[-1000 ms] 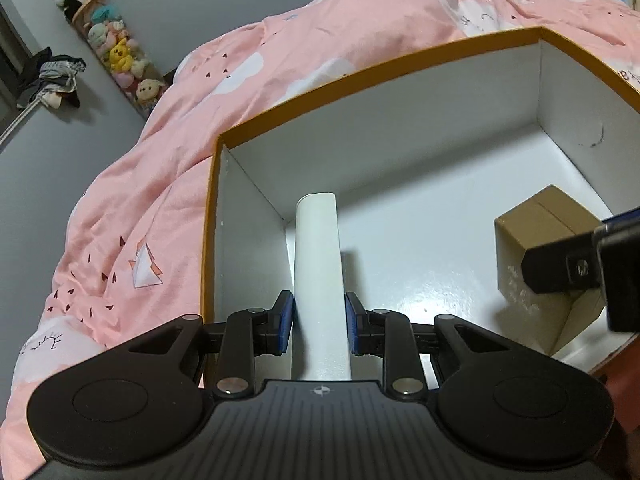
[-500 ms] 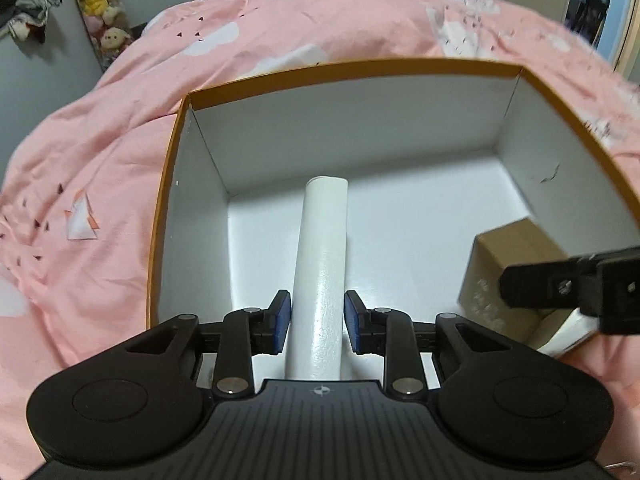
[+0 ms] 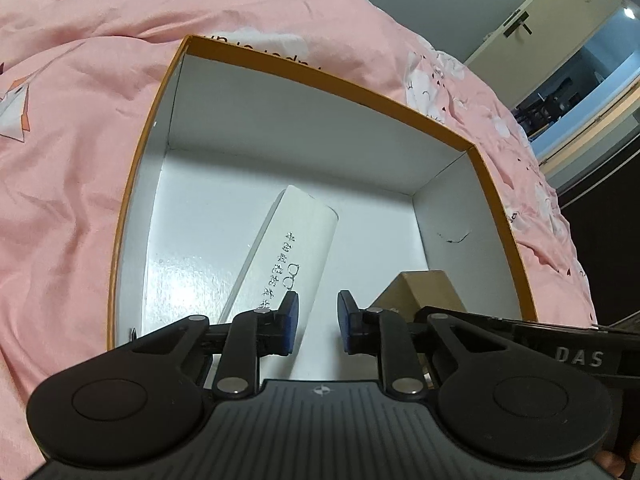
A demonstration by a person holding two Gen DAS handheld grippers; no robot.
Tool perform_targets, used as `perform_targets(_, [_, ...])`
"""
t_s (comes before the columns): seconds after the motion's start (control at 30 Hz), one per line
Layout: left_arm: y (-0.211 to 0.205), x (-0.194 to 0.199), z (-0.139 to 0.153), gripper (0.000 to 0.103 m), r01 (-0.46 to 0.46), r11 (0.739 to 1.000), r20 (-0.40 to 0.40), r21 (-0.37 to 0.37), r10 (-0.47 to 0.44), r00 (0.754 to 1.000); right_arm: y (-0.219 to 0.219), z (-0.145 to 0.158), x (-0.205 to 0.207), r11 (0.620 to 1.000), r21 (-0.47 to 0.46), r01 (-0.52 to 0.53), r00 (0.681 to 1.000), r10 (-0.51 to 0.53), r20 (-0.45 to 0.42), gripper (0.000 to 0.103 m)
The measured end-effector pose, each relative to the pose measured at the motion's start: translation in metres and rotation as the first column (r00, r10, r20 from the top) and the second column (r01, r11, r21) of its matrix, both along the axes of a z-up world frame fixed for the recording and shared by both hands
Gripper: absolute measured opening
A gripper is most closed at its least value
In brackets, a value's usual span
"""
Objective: Organize objects
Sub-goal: 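Lower the white box into the orange box and open the left tool, then lower the gold box into the orange box corner and open the right tool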
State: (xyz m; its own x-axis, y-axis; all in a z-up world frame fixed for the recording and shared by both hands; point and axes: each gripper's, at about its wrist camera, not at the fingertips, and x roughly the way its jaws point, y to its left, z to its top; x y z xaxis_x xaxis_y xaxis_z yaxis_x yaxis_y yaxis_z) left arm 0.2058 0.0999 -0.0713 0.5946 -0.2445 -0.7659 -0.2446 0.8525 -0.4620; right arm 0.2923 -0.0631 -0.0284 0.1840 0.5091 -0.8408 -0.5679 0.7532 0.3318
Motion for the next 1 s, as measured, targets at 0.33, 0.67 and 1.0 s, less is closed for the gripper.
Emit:
perform_targets(0.33, [0.043, -0.028, 0.058, 0.023, -0.176, 0.98, 0.198, 0.091, 0.155, 0.968, 0.037, -0.004, 0.015, 0.998, -0.062, -0.016, 0.995, 0.022, 0.1, 0.049])
perform_targets(0.67, [0.077, -0.025, 0.044, 0.024, -0.296, 0.949, 0.17, 0.111, 0.275, 0.946, 0.08, -0.027, 0.028, 0.989, -0.112, -0.099, 0.987, 0.112, 0.114, 0.049])
perform_targets(1.0, [0.096, -0.027, 0.033, 0.023, -0.318, 0.948, 0.144, 0.034, 0.31, 0.94, 0.104, -0.037, 0.006, 0.971, -0.083, -0.224, 0.974, 0.221, -0.04, 0.049])
